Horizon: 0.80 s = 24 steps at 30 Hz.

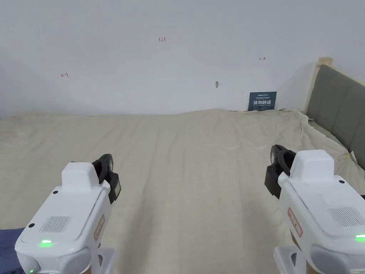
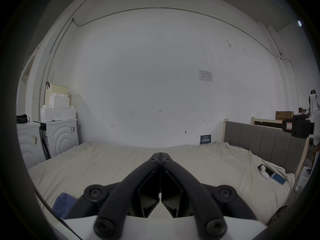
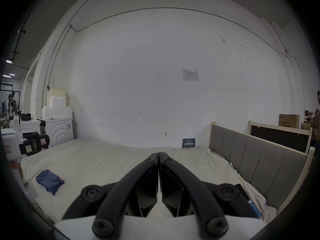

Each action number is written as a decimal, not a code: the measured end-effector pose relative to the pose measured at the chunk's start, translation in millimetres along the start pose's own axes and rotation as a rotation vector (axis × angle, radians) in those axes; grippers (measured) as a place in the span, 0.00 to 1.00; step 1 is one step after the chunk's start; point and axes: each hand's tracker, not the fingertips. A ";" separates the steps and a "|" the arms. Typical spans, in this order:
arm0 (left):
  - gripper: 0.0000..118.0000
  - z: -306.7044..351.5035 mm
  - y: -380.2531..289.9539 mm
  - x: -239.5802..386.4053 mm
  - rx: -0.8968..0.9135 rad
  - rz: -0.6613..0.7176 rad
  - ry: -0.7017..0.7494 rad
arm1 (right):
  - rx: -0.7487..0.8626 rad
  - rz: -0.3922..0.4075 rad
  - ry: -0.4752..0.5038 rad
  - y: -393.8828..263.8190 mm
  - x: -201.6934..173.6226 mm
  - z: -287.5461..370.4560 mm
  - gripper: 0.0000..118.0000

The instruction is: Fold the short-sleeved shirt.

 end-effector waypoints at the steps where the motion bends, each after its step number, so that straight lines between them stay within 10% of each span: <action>1: 0.00 0.0 0.3 -0.2 0.000 0.001 0.000 | 0.000 -0.002 0.002 0.1 -0.2 0.2 0.00; 24: 0.00 -0.3 0.6 0.0 0.006 0.007 0.002 | -0.001 -0.001 -0.004 1.4 0.7 2.6 0.00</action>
